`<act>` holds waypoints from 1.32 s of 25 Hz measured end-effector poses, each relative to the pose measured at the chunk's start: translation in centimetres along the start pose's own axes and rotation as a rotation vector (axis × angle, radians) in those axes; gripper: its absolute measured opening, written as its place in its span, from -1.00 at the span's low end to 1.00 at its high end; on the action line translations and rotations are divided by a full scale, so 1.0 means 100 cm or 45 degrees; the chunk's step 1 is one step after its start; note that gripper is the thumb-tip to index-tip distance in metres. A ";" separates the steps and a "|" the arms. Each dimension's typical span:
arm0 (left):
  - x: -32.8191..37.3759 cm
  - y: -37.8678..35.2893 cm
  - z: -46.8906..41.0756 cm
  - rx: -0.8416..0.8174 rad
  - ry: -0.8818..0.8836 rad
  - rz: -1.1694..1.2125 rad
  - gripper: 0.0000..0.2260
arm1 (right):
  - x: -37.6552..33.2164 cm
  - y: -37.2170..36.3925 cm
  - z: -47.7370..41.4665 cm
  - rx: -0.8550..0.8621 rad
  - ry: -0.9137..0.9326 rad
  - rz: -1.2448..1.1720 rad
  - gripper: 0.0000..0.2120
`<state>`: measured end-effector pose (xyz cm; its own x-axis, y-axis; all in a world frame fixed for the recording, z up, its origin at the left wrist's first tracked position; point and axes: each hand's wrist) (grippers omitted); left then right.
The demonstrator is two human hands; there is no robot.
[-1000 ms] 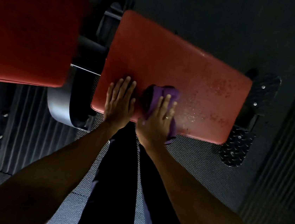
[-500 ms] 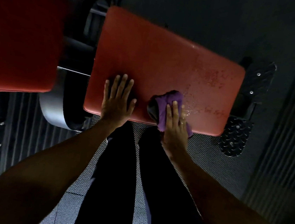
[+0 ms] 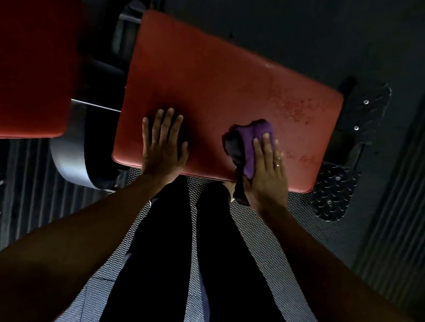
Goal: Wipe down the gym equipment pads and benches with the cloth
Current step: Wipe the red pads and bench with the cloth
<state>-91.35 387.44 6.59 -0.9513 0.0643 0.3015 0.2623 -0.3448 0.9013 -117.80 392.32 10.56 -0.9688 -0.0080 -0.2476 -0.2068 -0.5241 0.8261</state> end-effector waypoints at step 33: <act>0.075 0.020 -0.122 0.066 -0.196 0.123 -0.66 | 0.030 0.046 -0.080 0.172 -0.296 -0.138 -0.28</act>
<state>-99.97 375.82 6.90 -0.8864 0.1768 0.4279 0.3631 -0.3082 0.8793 -120.58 383.04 9.58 -0.9421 0.2454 -0.2285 -0.3121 -0.3928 0.8650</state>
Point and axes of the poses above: each hand's wrist, its own z-axis away from the middle knuckle, its own y-axis out of the back of the hand, x = y × z, and after that the axes turned 11 degrees about -x, right-handed
